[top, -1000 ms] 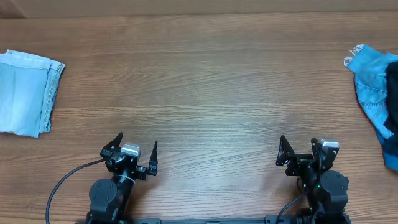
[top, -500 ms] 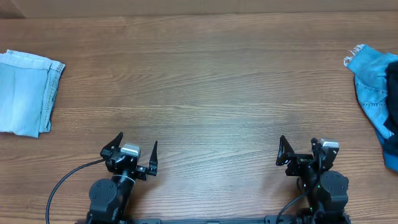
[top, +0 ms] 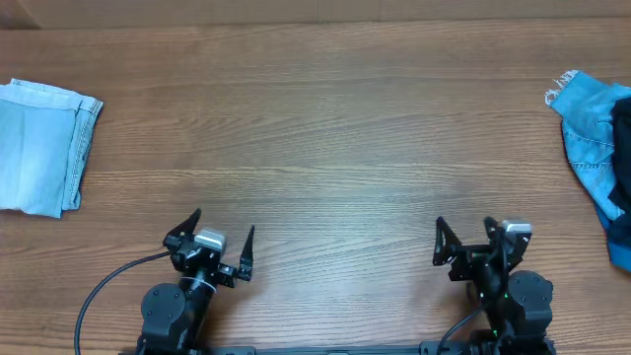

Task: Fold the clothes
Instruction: 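Raise both arms from rest toward the table center, then reach the right gripper into the right clothing pile and grasp the dark shirt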

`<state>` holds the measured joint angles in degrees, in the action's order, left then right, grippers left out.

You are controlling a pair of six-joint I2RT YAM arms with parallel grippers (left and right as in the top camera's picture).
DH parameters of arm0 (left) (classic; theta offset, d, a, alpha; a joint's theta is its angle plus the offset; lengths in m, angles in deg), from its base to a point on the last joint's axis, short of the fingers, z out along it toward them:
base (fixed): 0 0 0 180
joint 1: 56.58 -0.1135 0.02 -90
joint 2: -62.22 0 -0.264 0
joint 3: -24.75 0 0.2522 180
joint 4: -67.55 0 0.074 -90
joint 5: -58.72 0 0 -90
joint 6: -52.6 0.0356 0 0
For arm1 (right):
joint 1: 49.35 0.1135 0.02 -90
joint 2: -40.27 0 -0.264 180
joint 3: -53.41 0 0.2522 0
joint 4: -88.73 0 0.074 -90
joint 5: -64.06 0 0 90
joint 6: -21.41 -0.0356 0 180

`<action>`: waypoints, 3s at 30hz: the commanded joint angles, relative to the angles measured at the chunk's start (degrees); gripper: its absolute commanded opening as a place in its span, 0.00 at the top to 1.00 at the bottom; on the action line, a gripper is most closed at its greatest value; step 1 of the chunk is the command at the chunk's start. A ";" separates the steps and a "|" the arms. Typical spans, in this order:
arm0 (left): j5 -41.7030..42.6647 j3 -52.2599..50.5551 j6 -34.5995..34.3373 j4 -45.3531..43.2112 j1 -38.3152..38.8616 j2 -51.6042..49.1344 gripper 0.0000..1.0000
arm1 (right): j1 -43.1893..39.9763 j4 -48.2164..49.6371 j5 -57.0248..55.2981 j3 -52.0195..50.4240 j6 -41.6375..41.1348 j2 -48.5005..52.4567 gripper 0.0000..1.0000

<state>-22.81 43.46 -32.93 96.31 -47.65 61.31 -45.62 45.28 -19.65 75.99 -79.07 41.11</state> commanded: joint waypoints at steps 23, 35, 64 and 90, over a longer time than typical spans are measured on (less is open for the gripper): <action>-3.10 59.39 -11.74 27.04 0.09 -53.57 0.00 | -0.37 -13.20 5.01 48.72 -2.64 55.80 0.00; -3.08 71.01 -11.78 31.58 0.09 -75.08 0.00 | -25.64 -22.01 3.19 68.54 -16.46 79.47 0.00; -2.49 70.97 -11.80 32.37 0.09 -85.05 0.00 | -62.86 -14.32 -9.66 68.39 -2.93 99.56 0.04; -2.49 70.97 -11.78 32.39 0.09 -85.05 0.00 | -63.80 -11.54 -1.70 68.24 1.31 106.99 0.44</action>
<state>-25.55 113.03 -44.96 128.66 -47.65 -23.32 -109.60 33.72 -20.35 143.36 -77.78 146.90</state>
